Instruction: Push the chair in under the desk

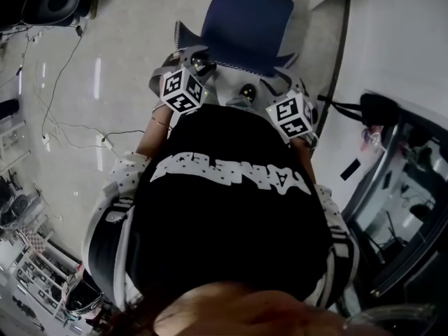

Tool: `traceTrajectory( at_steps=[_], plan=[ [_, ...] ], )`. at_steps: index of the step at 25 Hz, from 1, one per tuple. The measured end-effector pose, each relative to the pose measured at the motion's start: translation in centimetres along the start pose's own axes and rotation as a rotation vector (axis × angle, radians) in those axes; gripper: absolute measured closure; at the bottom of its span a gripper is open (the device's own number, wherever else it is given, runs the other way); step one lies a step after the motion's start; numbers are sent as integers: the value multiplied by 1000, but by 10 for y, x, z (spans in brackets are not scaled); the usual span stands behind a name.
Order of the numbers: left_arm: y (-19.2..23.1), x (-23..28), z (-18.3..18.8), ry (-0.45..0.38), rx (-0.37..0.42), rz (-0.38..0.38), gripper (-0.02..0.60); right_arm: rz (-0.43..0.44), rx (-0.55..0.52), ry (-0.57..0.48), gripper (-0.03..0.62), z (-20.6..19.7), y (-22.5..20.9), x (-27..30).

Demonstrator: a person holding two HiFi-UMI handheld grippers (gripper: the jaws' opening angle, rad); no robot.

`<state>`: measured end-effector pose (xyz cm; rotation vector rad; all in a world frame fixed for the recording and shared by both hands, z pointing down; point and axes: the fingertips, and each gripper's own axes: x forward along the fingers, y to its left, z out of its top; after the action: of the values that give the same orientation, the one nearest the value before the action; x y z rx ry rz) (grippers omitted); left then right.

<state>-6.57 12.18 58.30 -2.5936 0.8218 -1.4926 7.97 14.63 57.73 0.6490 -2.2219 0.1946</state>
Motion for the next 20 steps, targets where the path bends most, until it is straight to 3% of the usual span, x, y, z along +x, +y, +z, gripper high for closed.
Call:
traceTrajectory(
  at_steps=[3,8,20],
  plan=[
    [0,0,1,-14,29,-6,379,-33,-46,39,460,-3,0,4],
    [1,2,5,-15,69,-18,408,-31,-21,31,464,-5,-6,4],
    [16,19,16,-23,96,-75,411,-128,-24,99,467,-2,-34,9]
  ],
)
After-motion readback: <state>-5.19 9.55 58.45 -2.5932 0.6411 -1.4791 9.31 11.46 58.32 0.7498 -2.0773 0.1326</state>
